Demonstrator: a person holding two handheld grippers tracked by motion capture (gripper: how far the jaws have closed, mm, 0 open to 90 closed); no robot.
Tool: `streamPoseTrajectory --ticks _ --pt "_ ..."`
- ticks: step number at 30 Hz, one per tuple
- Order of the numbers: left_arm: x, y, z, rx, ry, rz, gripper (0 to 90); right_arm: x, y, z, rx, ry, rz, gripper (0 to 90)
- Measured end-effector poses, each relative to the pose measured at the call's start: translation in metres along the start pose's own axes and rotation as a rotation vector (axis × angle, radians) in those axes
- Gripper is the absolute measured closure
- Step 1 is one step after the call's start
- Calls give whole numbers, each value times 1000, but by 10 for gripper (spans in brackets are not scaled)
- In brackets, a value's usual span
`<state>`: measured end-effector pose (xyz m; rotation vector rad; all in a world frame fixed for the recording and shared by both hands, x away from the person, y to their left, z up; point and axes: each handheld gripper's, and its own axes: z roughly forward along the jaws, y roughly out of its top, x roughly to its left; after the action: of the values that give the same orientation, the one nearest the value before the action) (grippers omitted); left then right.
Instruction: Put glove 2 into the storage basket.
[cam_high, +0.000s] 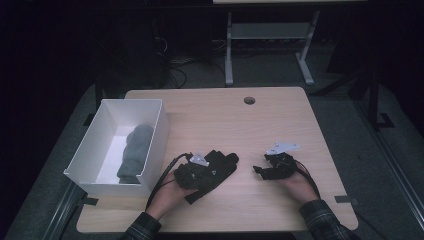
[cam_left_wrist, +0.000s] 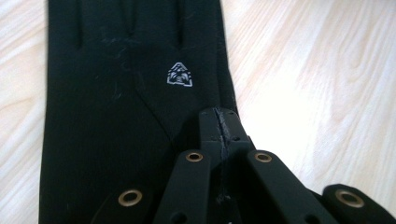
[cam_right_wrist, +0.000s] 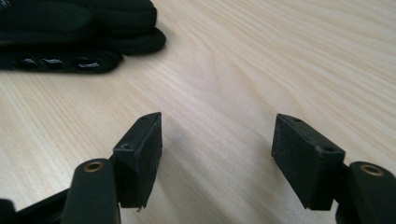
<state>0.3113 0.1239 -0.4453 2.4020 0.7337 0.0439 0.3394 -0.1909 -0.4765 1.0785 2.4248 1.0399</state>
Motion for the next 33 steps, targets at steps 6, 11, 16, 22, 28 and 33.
streamPoseTrajectory --ticks 6,11,16,22,28,33 --pt "1 0 -6 -24 -7 -7 822 -3 -1 2 -10 4 10 292" --pt "3 6 -14 -70 9 -6 621 -4 -3 2 -24 13 9 266" --pt "11 11 -18 -90 78 22 378 -4 -3 3 -30 14 6 253" --pt "22 15 -5 -81 134 41 271 -4 -3 4 -29 15 6 253" --pt "29 11 10 -42 134 35 246 -4 -3 4 -31 16 -1 253" --pt "32 9 15 -22 106 41 242 -3 -3 4 -31 20 -6 253"
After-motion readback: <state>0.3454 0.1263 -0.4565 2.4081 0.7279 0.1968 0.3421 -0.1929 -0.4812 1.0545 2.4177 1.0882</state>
